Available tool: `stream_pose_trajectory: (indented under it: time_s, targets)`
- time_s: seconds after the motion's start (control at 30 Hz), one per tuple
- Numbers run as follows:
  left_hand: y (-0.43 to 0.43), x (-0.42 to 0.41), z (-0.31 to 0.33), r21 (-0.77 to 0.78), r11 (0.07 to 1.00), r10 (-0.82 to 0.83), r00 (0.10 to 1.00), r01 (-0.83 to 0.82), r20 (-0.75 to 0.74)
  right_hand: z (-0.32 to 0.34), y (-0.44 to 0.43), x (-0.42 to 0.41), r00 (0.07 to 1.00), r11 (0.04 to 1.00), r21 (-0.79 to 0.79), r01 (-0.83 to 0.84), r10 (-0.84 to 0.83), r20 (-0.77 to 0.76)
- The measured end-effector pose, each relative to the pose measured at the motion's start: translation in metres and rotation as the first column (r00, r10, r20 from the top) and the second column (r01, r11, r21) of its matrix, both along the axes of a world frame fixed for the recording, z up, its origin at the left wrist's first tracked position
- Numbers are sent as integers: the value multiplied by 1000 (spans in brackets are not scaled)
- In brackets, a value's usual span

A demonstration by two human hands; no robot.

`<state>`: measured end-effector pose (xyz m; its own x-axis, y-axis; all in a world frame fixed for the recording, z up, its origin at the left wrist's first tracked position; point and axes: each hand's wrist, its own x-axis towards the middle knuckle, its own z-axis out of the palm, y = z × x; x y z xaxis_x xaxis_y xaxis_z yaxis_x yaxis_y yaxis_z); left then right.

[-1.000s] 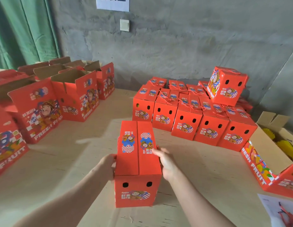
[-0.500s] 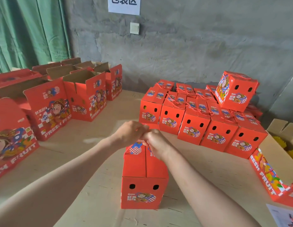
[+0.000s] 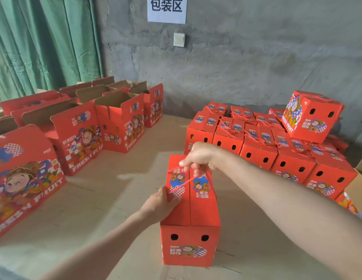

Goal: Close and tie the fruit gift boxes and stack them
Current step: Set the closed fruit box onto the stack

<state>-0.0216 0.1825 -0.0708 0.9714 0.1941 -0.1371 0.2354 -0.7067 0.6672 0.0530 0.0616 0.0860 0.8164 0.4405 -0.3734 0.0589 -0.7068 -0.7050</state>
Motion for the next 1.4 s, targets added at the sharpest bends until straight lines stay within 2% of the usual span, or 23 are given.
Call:
stream_pose_trajectory:
  time_s: [0.03,0.1,0.2,0.33,0.5,0.67,0.83,0.9,1.03,1.13,1.23,1.27,1.3,1.33,1.37,1.4]
  targets:
    - [1,-1,1,23,1000,-3,1000,3,4,6,6,1,1000,1000,-3,-14,14,10]
    - [4,-3,5,2,1000,14,1000,-14,10,17,20,6,998,988,148,53,-48,-39]
    - [19,-3,19,-58,995,80,995,-77,60,31,46,10,977,890,409,200,-150,-150]
    - [57,6,43,-102,989,125,981,-111,147,52,70,18,963,775,571,271,-226,-149]
    - [105,18,46,-18,990,142,979,-141,143,47,102,17,928,674,639,372,-286,-238]
    - [156,37,44,-15,995,99,979,-98,176,35,147,25,898,593,689,416,-387,-209]
    - [207,56,28,-24,999,43,994,-41,105,19,202,38,889,651,658,379,-454,-62]
    - [223,61,22,-98,995,-4,997,12,76,16,220,44,861,628,661,411,-506,-54]
    - [247,74,24,-399,910,-98,993,117,69,17,238,60,809,570,686,451,-587,-44]
    - [261,81,17,-484,861,-144,988,156,62,5,247,62,818,661,600,452,-575,18]
    - [268,85,7,-425,885,-169,982,190,87,-10,251,62,816,672,571,471,-578,8]
    - [269,88,5,-397,899,-164,982,188,93,-11,250,62,814,697,549,462,-579,49]
    - [269,91,4,-367,913,-153,984,178,96,-12,247,63,818,759,481,438,-558,136]
    - [269,95,2,-338,926,-144,985,169,98,-13,245,62,823,853,331,404,-497,275]
    - [269,97,0,-311,936,-141,985,166,99,-16,243,59,822,926,91,368,-369,434]
    - [269,97,-2,-291,943,-139,985,163,101,-23,241,53,807,922,-175,344,-196,557]
